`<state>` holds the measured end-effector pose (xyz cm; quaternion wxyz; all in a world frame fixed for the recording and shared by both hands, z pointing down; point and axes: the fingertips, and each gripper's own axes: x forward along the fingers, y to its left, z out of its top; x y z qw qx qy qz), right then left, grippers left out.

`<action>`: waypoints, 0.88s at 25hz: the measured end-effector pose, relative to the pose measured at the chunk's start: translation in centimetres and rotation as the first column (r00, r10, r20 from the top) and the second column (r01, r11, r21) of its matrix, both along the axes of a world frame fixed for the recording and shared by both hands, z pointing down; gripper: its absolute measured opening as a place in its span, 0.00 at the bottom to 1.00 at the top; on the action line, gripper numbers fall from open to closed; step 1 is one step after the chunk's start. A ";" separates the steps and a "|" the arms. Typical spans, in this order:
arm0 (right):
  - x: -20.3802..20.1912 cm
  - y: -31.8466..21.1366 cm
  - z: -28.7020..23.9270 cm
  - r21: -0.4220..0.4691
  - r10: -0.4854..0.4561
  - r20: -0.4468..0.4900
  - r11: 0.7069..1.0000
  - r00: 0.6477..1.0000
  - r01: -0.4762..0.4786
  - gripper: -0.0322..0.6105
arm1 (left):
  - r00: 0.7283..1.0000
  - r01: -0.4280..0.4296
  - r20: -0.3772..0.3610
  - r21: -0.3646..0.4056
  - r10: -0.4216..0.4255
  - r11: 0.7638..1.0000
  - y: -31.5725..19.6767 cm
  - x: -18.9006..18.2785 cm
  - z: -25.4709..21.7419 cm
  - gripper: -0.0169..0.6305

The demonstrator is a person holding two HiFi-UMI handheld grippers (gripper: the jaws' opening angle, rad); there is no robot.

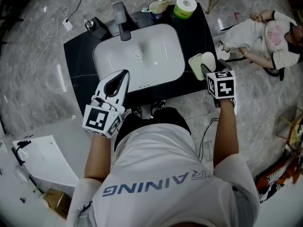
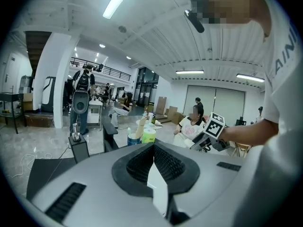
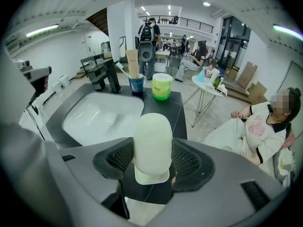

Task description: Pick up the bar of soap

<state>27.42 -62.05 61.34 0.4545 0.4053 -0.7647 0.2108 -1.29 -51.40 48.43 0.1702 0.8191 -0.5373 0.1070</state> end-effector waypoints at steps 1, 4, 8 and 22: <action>-0.2 -0.1 -0.9 0.023 0.003 0.013 1.000 1.000 -0.004 0.44 | 1.000 -0.001 0.002 0.004 0.001 1.000 0.1 0.0 -0.4 0.04; -0.7 -0.6 -3.9 0.099 0.010 0.050 0.995 0.999 -0.015 0.44 | 1.000 -0.006 0.003 0.028 0.006 1.000 0.1 -0.2 -1.8 0.04; -1.3 -0.7 -8.1 0.199 0.014 0.086 0.979 0.996 -0.031 0.44 | 1.000 -0.012 0.005 0.061 0.011 0.998 0.4 -0.9 -3.4 0.04; -6.2 4.4 -21.0 0.511 0.011 0.216 0.851 0.976 -0.122 0.44 | 0.999 -0.044 0.025 0.220 0.040 0.975 2.1 -4.6 -10.1 0.04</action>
